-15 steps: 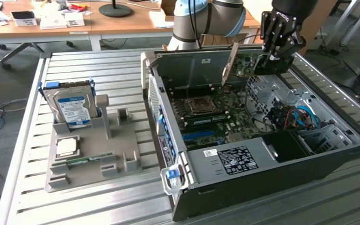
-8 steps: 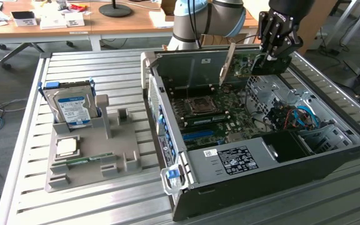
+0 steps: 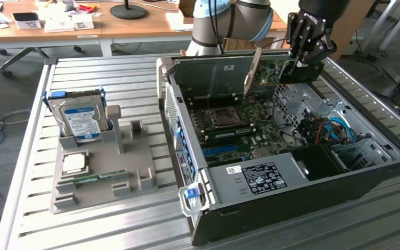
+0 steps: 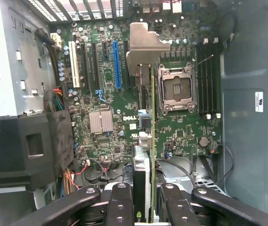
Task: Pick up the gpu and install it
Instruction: 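Insert the gpu into the slot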
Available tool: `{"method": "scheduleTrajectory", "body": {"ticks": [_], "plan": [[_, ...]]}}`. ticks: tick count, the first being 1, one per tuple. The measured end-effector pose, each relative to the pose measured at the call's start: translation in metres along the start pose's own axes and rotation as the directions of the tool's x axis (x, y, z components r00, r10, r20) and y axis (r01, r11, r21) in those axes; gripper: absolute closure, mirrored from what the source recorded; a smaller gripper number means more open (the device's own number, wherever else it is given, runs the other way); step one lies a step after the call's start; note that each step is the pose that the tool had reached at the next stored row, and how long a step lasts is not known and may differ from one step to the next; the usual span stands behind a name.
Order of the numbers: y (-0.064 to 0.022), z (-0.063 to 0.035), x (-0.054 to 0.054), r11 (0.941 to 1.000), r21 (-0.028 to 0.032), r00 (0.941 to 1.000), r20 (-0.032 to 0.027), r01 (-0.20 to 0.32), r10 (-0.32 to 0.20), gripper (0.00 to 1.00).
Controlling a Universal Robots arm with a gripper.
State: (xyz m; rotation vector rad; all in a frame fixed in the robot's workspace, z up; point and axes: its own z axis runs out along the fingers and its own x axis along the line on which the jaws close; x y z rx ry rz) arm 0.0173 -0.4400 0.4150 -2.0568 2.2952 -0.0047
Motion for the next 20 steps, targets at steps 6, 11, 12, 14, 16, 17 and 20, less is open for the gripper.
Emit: {"method": "scheduleTrajectory", "body": {"ticks": [6, 11, 12, 14, 16, 17, 20], "plan": [[0.0015, 0.0, 0.0, 1.0, 0.0001, 1.0, 0.0002, 0.0, 0.0, 0.73], [0.0067, -0.0003, 0.001, 1.0, 0.0006, 1.0, 0.0002, 0.0, 0.0, 0.73], [0.0075, -0.0004, 0.001, 1.0, 0.0007, 1.0, 0.0002, 0.0, 0.0, 0.73], [0.0087, -0.0004, 0.001, 1.0, 0.0009, 1.0, 0.0002, 0.0, 0.0, 0.73], [0.0096, -0.0005, 0.001, 1.0, 0.0009, 1.0, 0.0002, 0.0, 0.0, 0.73], [0.0099, -0.0005, 0.001, 1.0, 0.0009, 1.0, 0.0002, 0.0, 0.0, 0.73], [0.0109, -0.0005, 0.001, 1.0, 0.0009, 1.0, 0.0002, 0.0, 0.0, 0.73]]}}
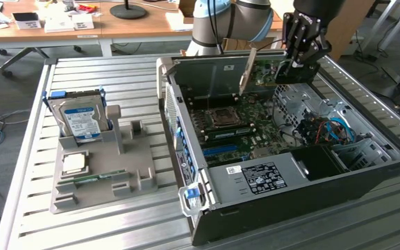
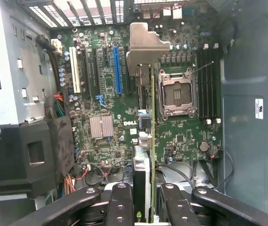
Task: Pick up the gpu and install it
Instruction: 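Insert the gpu into the slot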
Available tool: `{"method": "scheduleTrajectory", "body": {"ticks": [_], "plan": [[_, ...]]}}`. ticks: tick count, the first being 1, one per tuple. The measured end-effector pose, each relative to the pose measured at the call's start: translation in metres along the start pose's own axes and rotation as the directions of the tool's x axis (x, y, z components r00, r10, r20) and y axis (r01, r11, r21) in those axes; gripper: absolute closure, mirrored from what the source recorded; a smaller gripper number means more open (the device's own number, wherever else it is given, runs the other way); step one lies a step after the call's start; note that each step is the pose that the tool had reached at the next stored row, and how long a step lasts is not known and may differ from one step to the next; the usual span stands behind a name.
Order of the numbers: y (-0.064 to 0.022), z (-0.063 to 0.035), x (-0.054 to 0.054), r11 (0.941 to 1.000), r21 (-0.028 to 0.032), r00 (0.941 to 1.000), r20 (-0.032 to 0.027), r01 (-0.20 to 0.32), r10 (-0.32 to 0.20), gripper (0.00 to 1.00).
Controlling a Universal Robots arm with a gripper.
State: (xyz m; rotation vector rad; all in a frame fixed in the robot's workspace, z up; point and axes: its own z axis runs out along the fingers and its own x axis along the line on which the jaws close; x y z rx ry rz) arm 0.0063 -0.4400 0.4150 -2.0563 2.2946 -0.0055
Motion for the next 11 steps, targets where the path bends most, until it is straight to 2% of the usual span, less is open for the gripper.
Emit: {"method": "scheduleTrajectory", "body": {"ticks": [11], "plan": [[0.0032, -0.0001, 0.0004, 1.0, 0.0, 1.0, 0.0, 0.0, 0.0, 0.73]]}}
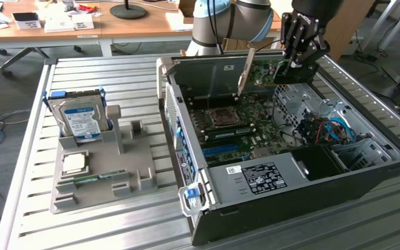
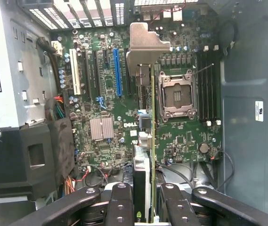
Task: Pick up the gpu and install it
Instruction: 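Insert the gpu into the slot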
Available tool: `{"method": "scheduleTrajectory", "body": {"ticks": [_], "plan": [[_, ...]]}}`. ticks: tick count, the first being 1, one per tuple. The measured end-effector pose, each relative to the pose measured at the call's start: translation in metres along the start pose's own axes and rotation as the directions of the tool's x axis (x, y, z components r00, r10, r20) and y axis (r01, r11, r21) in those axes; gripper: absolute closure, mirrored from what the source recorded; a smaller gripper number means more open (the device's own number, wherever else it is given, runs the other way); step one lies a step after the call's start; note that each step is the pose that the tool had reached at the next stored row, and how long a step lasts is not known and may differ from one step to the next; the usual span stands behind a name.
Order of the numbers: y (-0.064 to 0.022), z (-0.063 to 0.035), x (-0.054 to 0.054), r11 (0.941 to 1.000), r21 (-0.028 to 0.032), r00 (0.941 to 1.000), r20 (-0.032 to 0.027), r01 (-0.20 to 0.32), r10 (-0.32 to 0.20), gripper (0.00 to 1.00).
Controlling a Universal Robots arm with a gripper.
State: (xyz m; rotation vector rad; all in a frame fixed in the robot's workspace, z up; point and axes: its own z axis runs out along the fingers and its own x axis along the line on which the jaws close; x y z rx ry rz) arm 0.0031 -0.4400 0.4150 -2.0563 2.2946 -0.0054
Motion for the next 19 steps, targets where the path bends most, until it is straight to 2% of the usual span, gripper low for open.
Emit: {"method": "scheduleTrajectory", "body": {"ticks": [19], "plan": [[0.0001, 0.0029, 0.0001, 1.0, 0.0, 1.0, -0.0001, 0.0, 0.0, 0.73]]}}
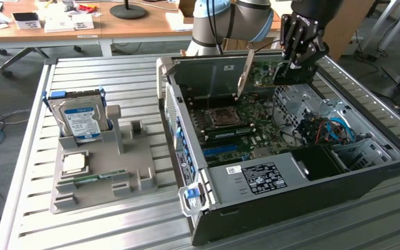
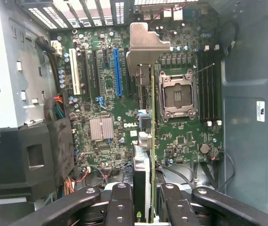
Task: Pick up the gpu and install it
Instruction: 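Insert the gpu into the slot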
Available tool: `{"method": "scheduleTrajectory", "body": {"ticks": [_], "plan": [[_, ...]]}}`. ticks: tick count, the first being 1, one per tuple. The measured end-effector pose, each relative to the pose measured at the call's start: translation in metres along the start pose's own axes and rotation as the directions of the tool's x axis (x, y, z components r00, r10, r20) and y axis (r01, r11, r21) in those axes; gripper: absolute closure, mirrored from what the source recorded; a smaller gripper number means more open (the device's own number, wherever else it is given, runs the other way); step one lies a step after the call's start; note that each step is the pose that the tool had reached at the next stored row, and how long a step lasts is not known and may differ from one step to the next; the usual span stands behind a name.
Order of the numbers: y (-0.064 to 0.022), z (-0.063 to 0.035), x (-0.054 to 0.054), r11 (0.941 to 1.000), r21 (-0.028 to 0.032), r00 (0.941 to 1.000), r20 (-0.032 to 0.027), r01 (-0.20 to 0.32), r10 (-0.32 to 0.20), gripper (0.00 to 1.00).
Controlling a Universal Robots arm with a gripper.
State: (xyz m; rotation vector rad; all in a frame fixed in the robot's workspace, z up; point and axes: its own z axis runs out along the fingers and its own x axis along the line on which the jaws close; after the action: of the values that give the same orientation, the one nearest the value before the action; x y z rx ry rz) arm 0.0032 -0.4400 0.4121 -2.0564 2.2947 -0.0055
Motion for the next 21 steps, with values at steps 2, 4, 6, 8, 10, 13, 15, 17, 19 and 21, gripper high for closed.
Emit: {"method": "scheduleTrajectory", "body": {"ticks": [2, 4, 6, 8, 10, 13, 15, 17, 19, 21], "plan": [[0.0, 0.0005, 0.0, 1.0, 0.0, 1.0, 0.0002, 0.0, 0.0, 0.73], [0.0, 0.0008, 0.0, 1.0, 0.0, 1.0, 0.0002, 0.0, 0.0, 0.73], [0.0001, 0.0015, 0.0, 1.0, 0.0001, 1.0, 0.0002, 0.0, 0.0, 0.73], [0.0001, 0.0023, 0.0001, 1.0, 0.0, 1.0, 0.0002, 0.0, 0.0, 0.73], [0.0001, 0.003, 0.0001, 1.0, 0.0, 1.0, 0.0001, 0.0, 0.0, 0.73], [0.0002, 0.0039, 0.0002, 1.0, 0.0, 1.0, 0.0002, 0.0, 0.0, 0.73], [0.0002, 0.0043, 0.0002, 1.0, 0.0, 1.0, 0.0, 0.0, 0.0, 0.73], [0.0002, 0.0045, 0.0002, 1.0, 0.0001, 1.0, 0.0002, 0.0, 0.0, 0.73], [0.0002, 0.0046, 0.0003, 1.0, 0.0001, 1.0, 0.0003, 0.0, 0.0, 0.73], [0.0001, 0.0046, 0.0013, 1.0, 0.0, 1.0, 0.0004, 0.0, 0.0, 0.73]]}}
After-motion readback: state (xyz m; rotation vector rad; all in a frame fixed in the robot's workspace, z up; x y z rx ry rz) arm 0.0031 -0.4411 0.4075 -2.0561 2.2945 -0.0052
